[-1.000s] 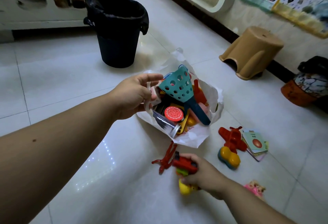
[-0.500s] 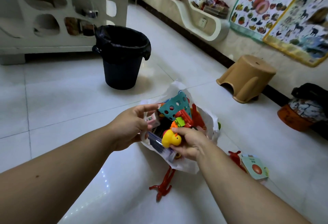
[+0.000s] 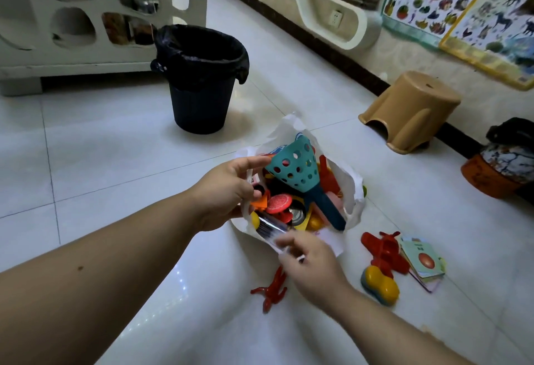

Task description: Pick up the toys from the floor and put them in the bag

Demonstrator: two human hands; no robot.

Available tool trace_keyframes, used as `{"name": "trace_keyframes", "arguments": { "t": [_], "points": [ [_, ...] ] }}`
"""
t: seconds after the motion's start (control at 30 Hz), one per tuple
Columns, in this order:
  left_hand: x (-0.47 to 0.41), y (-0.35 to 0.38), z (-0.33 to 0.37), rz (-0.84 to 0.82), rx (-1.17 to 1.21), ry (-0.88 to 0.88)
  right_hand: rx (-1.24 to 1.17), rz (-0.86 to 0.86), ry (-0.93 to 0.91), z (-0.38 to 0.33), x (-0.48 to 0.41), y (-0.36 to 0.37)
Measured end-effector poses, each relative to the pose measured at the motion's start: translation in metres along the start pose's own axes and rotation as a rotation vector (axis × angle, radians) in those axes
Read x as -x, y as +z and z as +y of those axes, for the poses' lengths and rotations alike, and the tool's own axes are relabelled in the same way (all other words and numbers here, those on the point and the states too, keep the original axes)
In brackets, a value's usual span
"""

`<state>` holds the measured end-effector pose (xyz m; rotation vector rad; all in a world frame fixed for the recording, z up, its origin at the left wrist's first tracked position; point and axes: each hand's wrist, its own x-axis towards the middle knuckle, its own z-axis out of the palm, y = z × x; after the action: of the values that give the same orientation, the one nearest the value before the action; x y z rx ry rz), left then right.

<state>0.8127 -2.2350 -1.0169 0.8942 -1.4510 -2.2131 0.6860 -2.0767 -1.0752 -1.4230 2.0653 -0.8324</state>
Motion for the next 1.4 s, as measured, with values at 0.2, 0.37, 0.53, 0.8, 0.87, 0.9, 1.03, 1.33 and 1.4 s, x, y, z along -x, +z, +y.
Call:
{"name": "trace_keyframes", "arguments": {
  "t": [0.2, 0.37, 0.53, 0.8, 0.87, 0.9, 1.03, 1.33, 1.4],
  "points": [
    [0.000, 0.001, -0.001, 0.005, 0.000, 0.009, 0.693, -0.536, 0.004, 0.059, 0.012, 0.053],
    [0.005, 0.003, -0.008, 0.044, 0.046, 0.007, 0.815, -0.533, 0.202, 0.085, -0.004, 0.071],
    [0.008, 0.005, -0.019, 0.042, 0.004, -0.020, 0.684, -0.453, 0.247, 0.097, 0.005, 0.082],
    [-0.002, 0.006, -0.006, 0.020, -0.015, -0.006, 0.418, -0.115, 0.162, 0.038, 0.040, 0.033],
    [-0.006, 0.006, -0.005, 0.009, -0.022, -0.002, 0.399, 0.080, 0.097, 0.013, 0.042, 0.009],
    [-0.008, 0.005, -0.004, 0.010, -0.026, 0.001, 0.385, 0.184, 0.047, 0.002, 0.038, -0.001],
    [-0.009, 0.008, 0.002, 0.024, 0.008, 0.014, 0.412, 0.302, 0.067, -0.025, -0.014, -0.027],
    [-0.008, 0.015, 0.005, 0.038, 0.008, 0.009, 0.588, 0.065, 0.180, -0.031, -0.076, -0.018],
    [-0.008, 0.015, 0.003, 0.055, 0.013, 0.006, 0.575, 0.177, 0.161, -0.036, -0.062, -0.035]
  ]
}}
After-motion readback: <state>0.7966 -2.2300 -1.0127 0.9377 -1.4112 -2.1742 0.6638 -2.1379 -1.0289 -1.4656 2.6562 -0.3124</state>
